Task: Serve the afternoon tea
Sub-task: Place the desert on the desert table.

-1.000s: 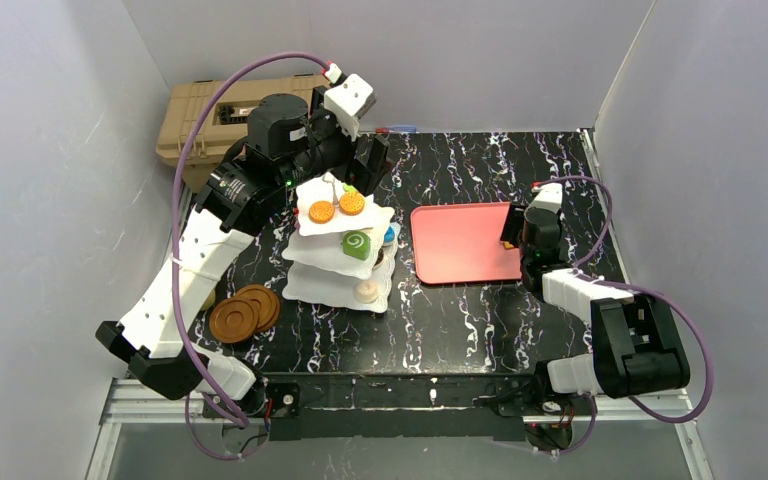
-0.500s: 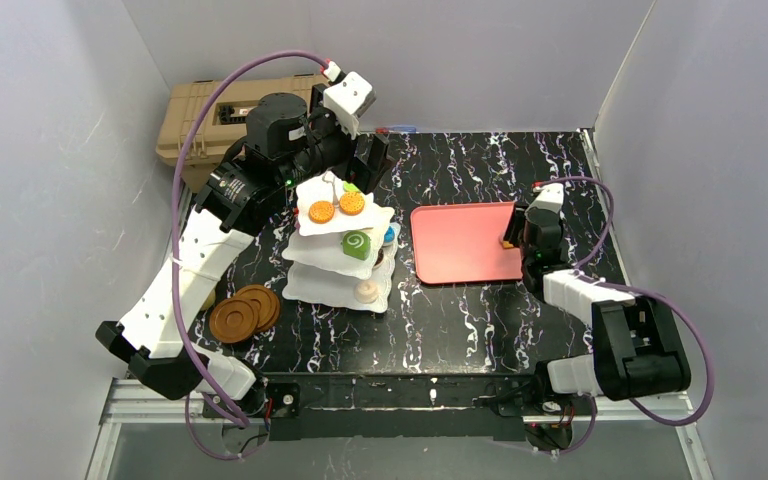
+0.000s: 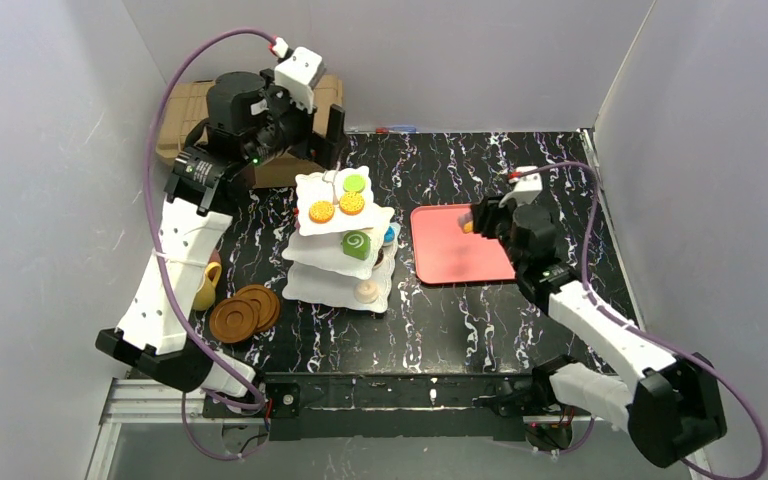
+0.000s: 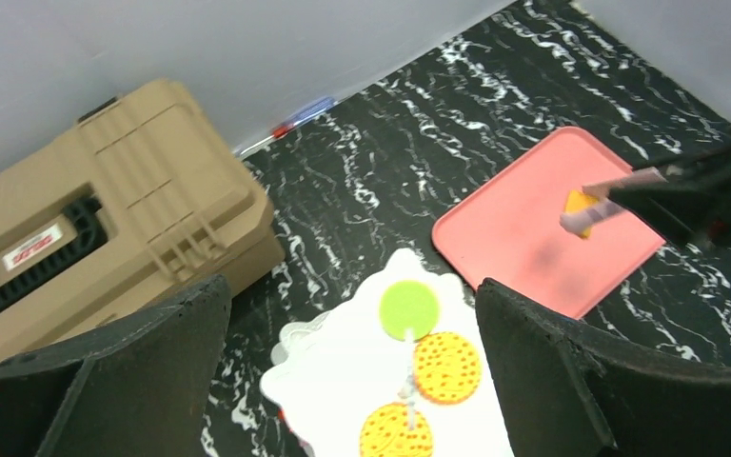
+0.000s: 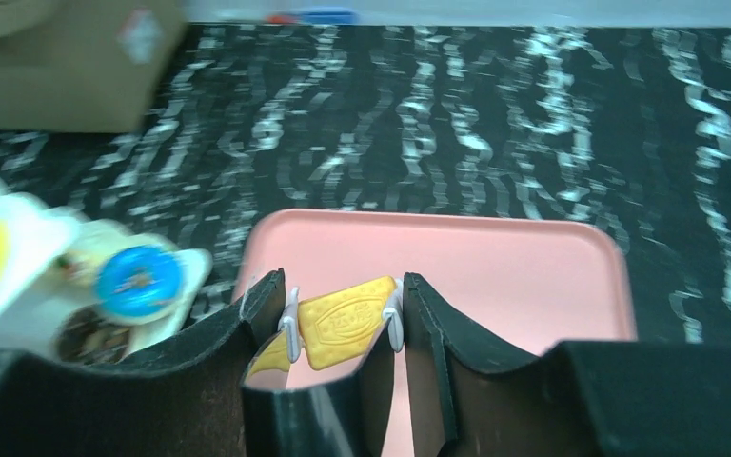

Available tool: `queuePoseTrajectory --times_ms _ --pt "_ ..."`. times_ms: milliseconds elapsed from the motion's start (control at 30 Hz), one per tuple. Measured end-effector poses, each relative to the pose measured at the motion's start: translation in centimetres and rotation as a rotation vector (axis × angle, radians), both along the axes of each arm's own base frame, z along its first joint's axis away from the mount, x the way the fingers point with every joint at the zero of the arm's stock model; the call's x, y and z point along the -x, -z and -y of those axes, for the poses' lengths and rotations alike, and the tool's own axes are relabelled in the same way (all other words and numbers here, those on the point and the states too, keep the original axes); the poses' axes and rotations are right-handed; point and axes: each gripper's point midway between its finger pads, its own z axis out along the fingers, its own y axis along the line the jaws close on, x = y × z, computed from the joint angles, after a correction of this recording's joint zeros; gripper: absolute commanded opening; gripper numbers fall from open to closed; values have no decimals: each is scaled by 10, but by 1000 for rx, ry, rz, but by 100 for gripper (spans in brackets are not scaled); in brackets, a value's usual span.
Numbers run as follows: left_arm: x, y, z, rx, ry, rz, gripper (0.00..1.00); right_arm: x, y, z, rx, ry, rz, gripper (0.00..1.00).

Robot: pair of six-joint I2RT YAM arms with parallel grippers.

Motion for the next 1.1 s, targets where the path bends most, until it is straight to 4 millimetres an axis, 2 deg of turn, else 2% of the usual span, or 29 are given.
queuePoseTrajectory --times_ms 67,167,367,500,600,767,867,1100 --pt "-5 3 -14 -1 -36 -18 99 13 -11 -26 -25 -73 22 24" --pt "-8 10 -27 -2 -70 -45 99 36 -14 -69 -64 -188 17 24" --pt "-3 20 -40 -5 -98 -82 99 86 9 -152 -65 -387 -34 23" --pt "1 15 -43 4 -101 -70 99 115 25 -193 -44 -486 -47 23" --pt "5 10 -46 9 -101 -57 99 124 24 -208 -68 -507 -22 23" --pt "13 9 -48 9 -98 -49 99 136 15 -220 -157 -502 27 23" --pt "14 10 -49 6 -95 -49 99 141 19 -231 -192 -510 29 23" --pt "15 12 -48 -2 -88 -51 99 146 41 -253 -221 -530 12 26"
